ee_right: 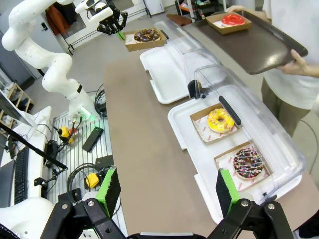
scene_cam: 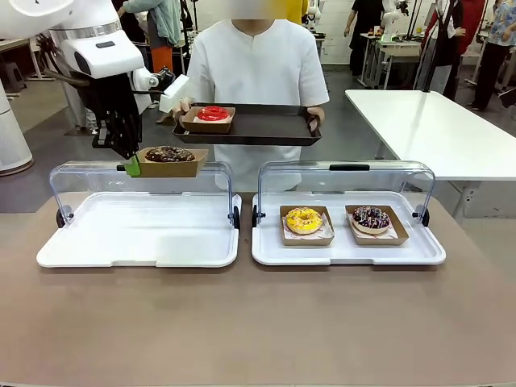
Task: Provide the desired donut to the person.
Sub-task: Pick up and lift the Paper togo box containing the Donut pointed at by the person, then place the picked Paper togo box onto the Handle tray extended by the person.
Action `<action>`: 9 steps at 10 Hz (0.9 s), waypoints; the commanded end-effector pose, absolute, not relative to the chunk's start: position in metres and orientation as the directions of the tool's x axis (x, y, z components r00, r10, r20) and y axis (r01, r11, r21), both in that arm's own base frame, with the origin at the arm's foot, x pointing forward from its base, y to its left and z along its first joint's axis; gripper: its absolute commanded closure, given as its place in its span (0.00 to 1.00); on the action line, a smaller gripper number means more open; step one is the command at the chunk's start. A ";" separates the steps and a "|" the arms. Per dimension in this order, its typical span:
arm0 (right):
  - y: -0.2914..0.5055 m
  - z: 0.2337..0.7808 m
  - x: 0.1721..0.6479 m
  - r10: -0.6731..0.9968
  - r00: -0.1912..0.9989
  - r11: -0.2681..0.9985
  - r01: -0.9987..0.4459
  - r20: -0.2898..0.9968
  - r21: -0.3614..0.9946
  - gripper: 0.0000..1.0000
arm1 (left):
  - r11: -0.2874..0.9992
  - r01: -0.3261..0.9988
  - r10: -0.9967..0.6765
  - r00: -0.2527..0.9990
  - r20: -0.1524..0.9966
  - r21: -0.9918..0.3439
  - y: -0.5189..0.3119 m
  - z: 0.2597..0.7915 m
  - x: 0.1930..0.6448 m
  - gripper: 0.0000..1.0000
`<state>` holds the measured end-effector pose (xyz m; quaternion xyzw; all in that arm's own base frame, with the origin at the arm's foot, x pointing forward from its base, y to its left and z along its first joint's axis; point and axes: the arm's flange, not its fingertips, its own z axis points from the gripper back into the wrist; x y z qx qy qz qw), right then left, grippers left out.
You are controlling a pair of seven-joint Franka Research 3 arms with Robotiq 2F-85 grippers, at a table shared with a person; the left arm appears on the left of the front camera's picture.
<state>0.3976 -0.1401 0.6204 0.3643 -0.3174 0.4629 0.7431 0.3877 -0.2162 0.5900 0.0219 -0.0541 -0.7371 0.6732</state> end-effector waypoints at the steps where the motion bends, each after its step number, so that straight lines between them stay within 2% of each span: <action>1: -0.139 0.621 0.397 0.453 0.363 0.298 -0.922 0.814 0.246 0.00 | -0.066 0.988 -0.996 -0.073 0.046 0.142 -0.220 0.604 0.376 1.00; 9: -0.139 0.621 0.397 0.453 0.363 0.298 -0.922 0.814 0.246 0.00 | -0.066 0.988 -0.996 -0.073 0.046 0.142 -0.220 0.604 0.376 1.00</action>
